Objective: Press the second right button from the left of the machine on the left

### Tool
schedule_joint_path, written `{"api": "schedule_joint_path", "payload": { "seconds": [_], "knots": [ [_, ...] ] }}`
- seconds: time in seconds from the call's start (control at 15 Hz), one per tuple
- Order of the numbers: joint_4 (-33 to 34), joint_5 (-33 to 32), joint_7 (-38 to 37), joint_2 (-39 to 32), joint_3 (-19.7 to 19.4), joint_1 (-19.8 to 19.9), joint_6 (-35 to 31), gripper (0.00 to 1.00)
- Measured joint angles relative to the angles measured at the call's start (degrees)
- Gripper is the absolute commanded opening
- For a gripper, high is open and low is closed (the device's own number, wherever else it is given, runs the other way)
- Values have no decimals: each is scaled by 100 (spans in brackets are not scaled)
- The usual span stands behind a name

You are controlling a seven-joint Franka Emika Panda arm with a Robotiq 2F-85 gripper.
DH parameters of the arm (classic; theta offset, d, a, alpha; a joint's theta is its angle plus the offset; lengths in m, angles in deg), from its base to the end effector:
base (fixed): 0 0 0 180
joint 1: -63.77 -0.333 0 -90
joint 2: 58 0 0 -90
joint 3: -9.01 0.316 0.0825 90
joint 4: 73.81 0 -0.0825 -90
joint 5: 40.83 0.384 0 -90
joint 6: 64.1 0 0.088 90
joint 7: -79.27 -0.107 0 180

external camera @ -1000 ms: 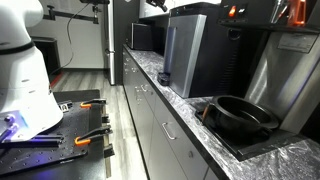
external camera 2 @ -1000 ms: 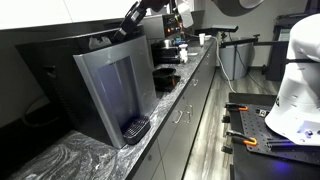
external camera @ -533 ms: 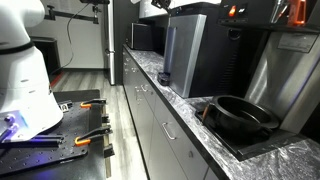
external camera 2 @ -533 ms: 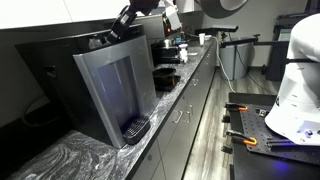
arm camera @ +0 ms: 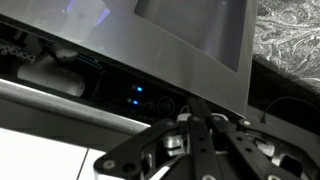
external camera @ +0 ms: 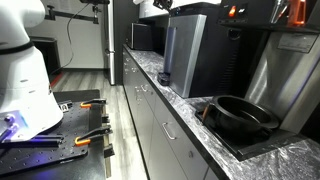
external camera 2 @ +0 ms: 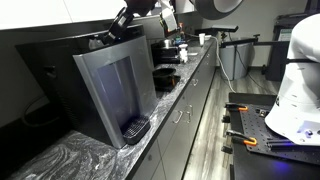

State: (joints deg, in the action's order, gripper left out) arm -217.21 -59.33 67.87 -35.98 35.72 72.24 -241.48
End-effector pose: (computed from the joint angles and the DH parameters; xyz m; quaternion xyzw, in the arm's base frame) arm 0.4360 0.1893 0.5121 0.8614 0.2160 0.4577 0.0442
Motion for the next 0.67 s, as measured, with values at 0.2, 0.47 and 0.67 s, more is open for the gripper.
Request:
{"api": "schedule_joint_path", "payload": {
  "seconds": [0.2, 0.47, 0.67],
  "knots": [
    [3, -65, 0, 0, 1, 10, 0, 0],
    [4, -92, 0, 1, 3, 15, 0, 0],
    [4, -104, 0, 5, 17, 30, 0, 0]
  ]
}}
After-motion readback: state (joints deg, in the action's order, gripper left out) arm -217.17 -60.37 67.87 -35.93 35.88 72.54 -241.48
